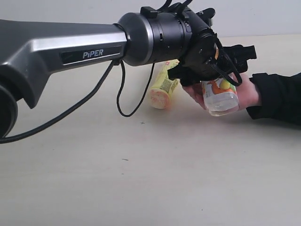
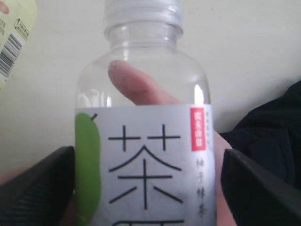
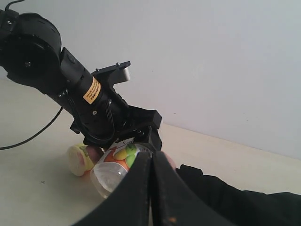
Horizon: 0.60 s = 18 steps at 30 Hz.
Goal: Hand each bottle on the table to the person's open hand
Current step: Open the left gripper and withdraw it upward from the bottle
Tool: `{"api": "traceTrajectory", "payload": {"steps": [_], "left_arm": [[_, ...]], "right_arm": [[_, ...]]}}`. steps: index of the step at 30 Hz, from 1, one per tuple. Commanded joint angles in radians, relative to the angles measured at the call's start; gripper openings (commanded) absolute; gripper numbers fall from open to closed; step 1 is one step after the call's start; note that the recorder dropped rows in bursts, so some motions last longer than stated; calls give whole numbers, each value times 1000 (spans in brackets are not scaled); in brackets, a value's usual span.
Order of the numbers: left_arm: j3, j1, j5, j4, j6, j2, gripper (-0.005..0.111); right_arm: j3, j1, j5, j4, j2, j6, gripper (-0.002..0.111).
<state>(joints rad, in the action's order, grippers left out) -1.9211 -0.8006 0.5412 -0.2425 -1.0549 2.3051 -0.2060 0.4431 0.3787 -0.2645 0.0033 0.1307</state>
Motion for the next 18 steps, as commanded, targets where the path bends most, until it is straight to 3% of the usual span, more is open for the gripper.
{"api": "traceTrajectory", "payload": {"steps": [1,14,16,18], "left_arm": [[-3,-3,3,3,8,-20,81],[-12,-3,68,15,93,-147,80],[-12,-3,104,15,148,-179,75],[-12,-3,157,15,189,-211,61]], "right_arm": [[2,-2,-3,0,-3,1,0],[2,-2,-3,0,-3,1,0],[2,-2,-3,0,-3,1,0],[2,-2,-3,0,-3,1,0]]}}
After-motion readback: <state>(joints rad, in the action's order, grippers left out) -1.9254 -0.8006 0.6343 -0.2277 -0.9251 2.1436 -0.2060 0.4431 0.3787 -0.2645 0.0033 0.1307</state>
